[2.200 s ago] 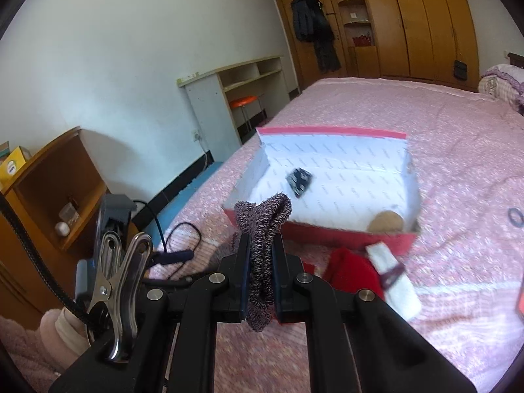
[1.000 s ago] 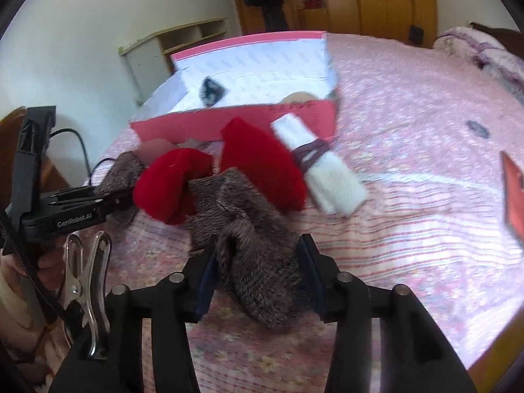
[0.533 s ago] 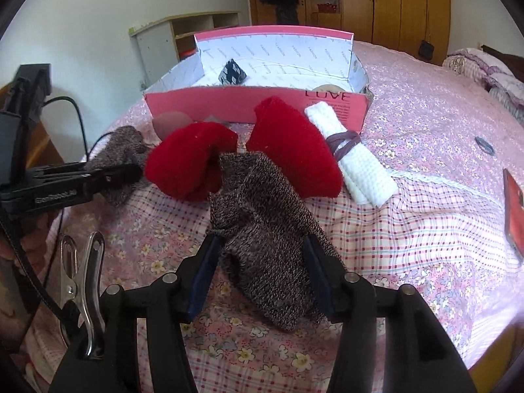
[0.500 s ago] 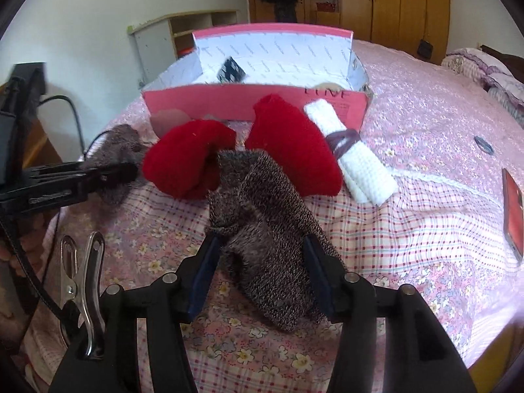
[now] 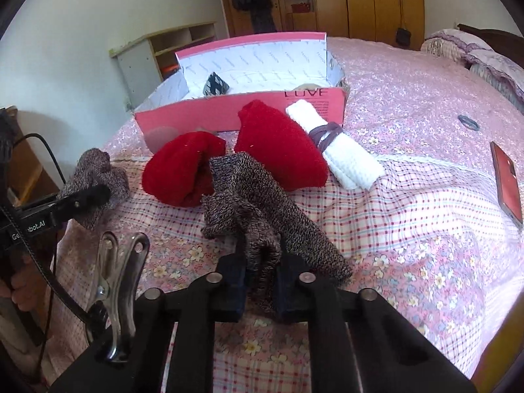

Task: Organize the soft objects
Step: 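Lift the mitten with the left gripper while the right carries the glove toward the box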

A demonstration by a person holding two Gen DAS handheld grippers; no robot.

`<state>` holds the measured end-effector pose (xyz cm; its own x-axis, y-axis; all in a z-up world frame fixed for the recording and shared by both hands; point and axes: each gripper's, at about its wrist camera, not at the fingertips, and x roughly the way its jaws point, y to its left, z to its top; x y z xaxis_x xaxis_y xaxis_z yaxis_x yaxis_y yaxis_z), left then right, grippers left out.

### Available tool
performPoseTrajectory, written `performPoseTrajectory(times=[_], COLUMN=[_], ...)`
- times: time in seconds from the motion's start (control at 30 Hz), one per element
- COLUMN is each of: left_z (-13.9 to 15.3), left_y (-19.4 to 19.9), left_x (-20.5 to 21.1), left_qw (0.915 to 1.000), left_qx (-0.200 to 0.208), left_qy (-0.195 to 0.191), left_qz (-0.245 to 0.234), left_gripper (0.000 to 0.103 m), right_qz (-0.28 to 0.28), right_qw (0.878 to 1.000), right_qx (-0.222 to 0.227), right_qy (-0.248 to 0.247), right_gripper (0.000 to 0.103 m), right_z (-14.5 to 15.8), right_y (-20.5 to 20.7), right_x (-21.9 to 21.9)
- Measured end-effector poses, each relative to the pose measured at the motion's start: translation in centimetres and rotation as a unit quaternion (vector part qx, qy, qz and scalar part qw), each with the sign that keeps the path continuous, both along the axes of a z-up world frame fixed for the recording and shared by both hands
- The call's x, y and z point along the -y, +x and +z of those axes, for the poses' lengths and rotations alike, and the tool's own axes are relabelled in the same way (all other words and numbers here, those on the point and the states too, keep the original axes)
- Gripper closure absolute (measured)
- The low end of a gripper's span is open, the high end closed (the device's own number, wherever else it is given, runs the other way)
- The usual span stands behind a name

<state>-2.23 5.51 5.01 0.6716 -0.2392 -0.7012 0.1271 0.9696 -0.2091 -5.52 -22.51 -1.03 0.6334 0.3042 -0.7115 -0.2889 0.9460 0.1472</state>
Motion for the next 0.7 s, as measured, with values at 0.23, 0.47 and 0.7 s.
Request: performPoseTrajectory(times=[0.23, 0.47, 0.7], left_z=[0.1, 0.2, 1.3], left_y=[-1.6, -2.4, -3.4], left_x=[1.1, 2.1, 2.0], left_qw=[1.0, 0.9999, 0.9997], left_qx=[0.004, 0.005, 0.022], left_qy=[0.007, 0.005, 0.006], left_qz=[-0.005, -0.009, -0.007], left_gripper=[0.072, 0.072, 0.072], right_qz=[-0.023, -0.034, -0.029], right_qw=[0.998, 0.996, 0.994], right_qx=[0.056, 0.082, 0.1], right_qy=[0.008, 0.021, 0.023], right_gripper=[0.091, 0.091, 0.091], right_z=[1.6, 2.9, 3.8], right_y=[-3.0, -4.3, -5.3], right_x=[1.1, 2.4, 2.6])
